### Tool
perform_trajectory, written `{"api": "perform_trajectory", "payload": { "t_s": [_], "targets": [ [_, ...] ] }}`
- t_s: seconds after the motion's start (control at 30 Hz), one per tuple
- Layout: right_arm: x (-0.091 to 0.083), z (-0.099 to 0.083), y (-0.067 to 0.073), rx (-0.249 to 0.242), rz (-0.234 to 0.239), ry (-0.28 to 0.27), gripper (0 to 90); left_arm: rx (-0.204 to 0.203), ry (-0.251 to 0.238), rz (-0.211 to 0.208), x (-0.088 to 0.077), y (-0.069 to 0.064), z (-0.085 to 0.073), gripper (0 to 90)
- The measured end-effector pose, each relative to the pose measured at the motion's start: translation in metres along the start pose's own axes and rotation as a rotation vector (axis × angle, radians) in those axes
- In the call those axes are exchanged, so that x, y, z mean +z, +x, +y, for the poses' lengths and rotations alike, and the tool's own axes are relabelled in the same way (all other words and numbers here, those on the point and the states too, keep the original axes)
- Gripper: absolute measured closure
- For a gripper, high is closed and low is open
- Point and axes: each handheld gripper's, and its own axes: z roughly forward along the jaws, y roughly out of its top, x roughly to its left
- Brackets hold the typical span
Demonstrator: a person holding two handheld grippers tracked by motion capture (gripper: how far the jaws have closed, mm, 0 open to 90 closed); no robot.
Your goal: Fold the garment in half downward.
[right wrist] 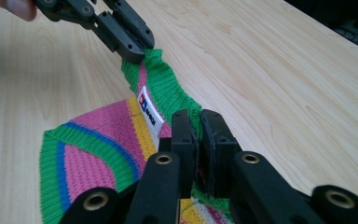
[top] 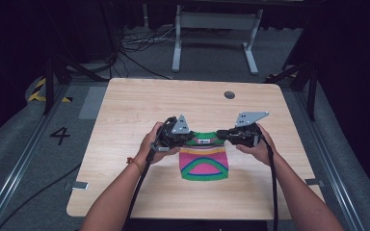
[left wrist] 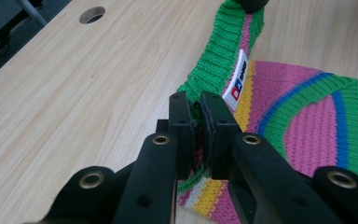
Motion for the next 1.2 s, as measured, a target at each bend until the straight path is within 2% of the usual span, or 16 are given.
{"api": "perform_trajectory", "payload": {
  "t_s": [0.07,0.17,0.23,0.3,0.37,0.5,0.53,0.73,0.87,0.97,1.03,1.07,1.2],
  "targets": [
    [-0.002,-0.001,0.003,-0.008,0.011,0.003,84.6,-0.004,-0.009,-0.008,-0.001,-0.004,-0.002,83.5],
    [-0.007,-0.004,0.009,-0.017,0.025,0.005,84.5,0.015,-0.009,-0.011,-0.002,-0.013,-0.005,83.4],
    [-0.01,-0.009,0.015,-0.022,0.047,0.003,84.6,0.042,-0.022,-0.026,-0.004,-0.021,-0.008,83.5],
    [-0.012,-0.012,0.021,-0.036,0.06,0.011,84.5,0.059,-0.029,-0.022,-0.005,-0.028,-0.011,83.7],
    [-0.013,-0.014,0.025,-0.038,0.07,0.012,84.5,0.055,-0.034,-0.039,-0.004,-0.032,-0.013,83.7],
    [-0.016,-0.023,0.038,-0.052,0.103,0.036,84.5,0.081,-0.007,-0.059,-0.002,-0.045,-0.017,83.7],
    [-0.016,-0.025,0.041,-0.054,0.107,0.043,84.4,0.092,0.003,-0.055,-0.001,-0.051,-0.02,83.7],
    [-0.013,-0.036,0.054,-0.072,0.142,0.079,84.4,0.112,0.008,-0.042,-0.003,-0.062,-0.028,83.8],
    [-0.01,-0.046,0.066,-0.088,0.161,0.115,84.2,0.125,0.031,-0.072,-0.003,-0.072,-0.035,83.6],
    [-0.009,-0.05,0.069,-0.083,0.172,0.136,84.2,0.138,0.065,-0.092,0.0,-0.081,-0.04,83.0],
    [-0.007,-0.053,0.07,-0.087,0.173,0.152,83.8,0.15,0.075,-0.09,0.001,-0.086,-0.044,81.8],
    [-0.007,-0.054,0.072,-0.089,0.17,0.16,83.6,0.137,0.086,-0.099,0.002,-0.086,-0.047,81.5],
    [-0.007,-0.057,0.074,-0.094,0.169,0.169,82.7,0.128,0.107,-0.115,0.002,-0.089,-0.052,77.9]
  ]
}}
